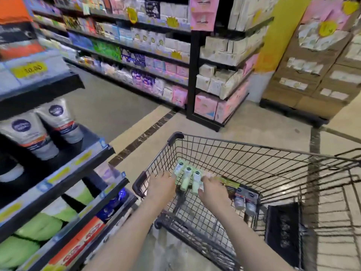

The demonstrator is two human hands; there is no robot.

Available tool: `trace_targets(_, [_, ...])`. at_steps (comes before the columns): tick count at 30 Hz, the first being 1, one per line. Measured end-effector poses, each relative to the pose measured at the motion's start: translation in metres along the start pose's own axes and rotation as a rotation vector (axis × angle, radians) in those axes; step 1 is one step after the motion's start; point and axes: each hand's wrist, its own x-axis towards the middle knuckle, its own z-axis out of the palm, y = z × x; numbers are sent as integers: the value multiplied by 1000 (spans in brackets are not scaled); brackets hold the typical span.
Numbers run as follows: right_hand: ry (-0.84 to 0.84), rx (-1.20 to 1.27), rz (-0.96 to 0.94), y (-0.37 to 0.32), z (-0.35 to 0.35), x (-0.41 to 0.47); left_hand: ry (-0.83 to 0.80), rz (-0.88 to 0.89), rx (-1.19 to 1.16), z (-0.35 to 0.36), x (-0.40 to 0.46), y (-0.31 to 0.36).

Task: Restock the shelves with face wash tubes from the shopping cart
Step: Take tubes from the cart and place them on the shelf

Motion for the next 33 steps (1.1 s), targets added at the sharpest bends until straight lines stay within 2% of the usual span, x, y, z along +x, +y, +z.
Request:
trace_targets(10, [-138, 189, 148, 16, 57, 137, -185, 14, -72, 72, 154, -7])
trace_targets(18, [-280, 312, 265, 24, 141, 229, -331, -18, -215, 161, 249, -13])
trace_targets(25, [-383, 466, 442, 23, 203, 270, -531, -266, -447, 224, 298, -5])
trace_targets(27, [-396, 508, 479, 21, 213, 277, -542, -336, -461, 233, 307, -3])
trace_targets(33, [-338, 570, 602, 12, 228, 288, -581, -360, -497, 249, 312, 2])
